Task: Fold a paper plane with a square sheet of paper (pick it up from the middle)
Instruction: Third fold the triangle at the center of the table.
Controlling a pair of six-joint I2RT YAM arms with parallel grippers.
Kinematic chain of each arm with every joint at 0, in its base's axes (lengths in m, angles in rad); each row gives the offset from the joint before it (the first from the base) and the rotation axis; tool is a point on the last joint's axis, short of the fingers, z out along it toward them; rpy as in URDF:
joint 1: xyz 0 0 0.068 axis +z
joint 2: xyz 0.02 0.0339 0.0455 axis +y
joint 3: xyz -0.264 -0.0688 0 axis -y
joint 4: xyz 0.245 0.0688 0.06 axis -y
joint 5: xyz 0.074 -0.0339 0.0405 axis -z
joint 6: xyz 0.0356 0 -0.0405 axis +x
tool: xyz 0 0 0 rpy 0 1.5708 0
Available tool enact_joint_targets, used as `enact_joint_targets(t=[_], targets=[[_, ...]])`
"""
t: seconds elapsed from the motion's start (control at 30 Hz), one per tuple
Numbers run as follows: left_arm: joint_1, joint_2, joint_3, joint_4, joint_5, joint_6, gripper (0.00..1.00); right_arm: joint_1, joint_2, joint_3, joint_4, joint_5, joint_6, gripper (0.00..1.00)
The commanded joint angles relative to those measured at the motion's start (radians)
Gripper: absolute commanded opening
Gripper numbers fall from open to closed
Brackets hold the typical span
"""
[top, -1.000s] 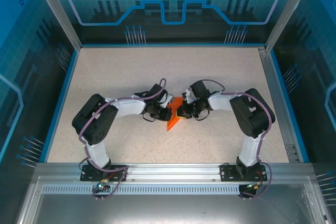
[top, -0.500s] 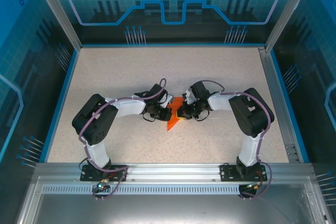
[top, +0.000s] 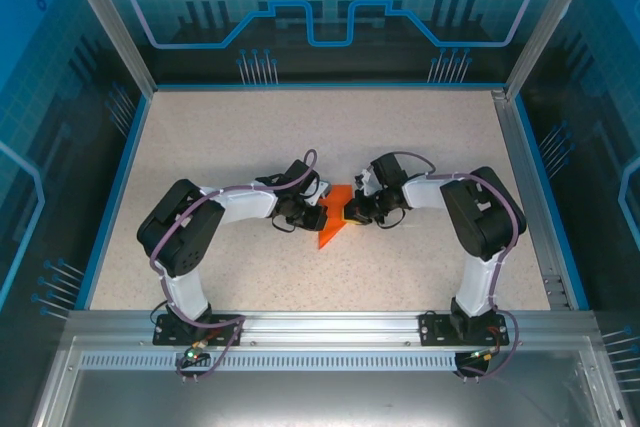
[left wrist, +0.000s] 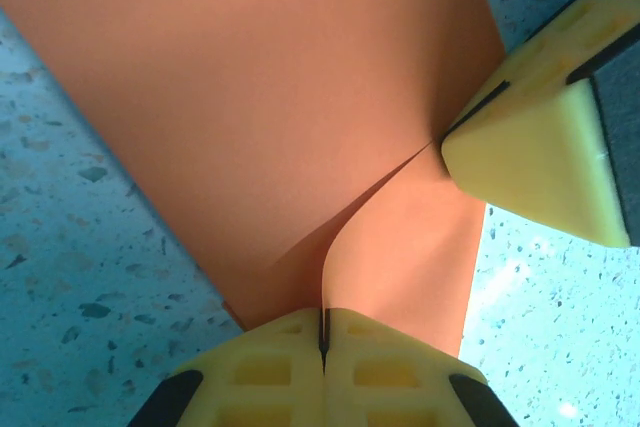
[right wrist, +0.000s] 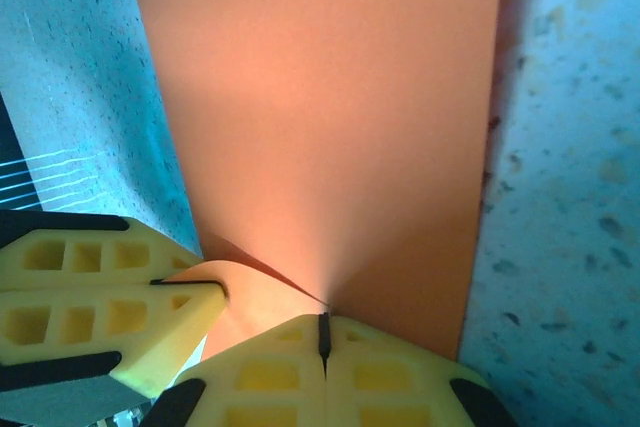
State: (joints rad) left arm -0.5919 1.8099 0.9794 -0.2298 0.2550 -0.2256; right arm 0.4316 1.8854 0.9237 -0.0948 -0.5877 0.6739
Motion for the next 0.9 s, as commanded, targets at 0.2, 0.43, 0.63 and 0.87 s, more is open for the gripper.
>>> enact_joint_targets(t=[0.2, 0.43, 0.63, 0.87], targets=[[0.006, 0.005, -0.027, -0.059, -0.061, 0.034, 0.05, -0.024, -0.046, -0.005, -0.038, 0.006, -0.011, 0.01], [0.004, 0.009, -0.022, -0.058, -0.061, 0.033, 0.05, -0.05, -0.009, 0.013, -0.034, -0.024, -0.029, 0.01], [0.006, 0.008, -0.027, -0.054, -0.061, 0.03, 0.05, -0.048, 0.06, -0.003, -0.04, 0.027, -0.037, 0.0], [0.005, 0.008, -0.028, -0.057, -0.063, 0.032, 0.05, -0.032, -0.017, 0.013, -0.095, 0.044, -0.041, 0.0]])
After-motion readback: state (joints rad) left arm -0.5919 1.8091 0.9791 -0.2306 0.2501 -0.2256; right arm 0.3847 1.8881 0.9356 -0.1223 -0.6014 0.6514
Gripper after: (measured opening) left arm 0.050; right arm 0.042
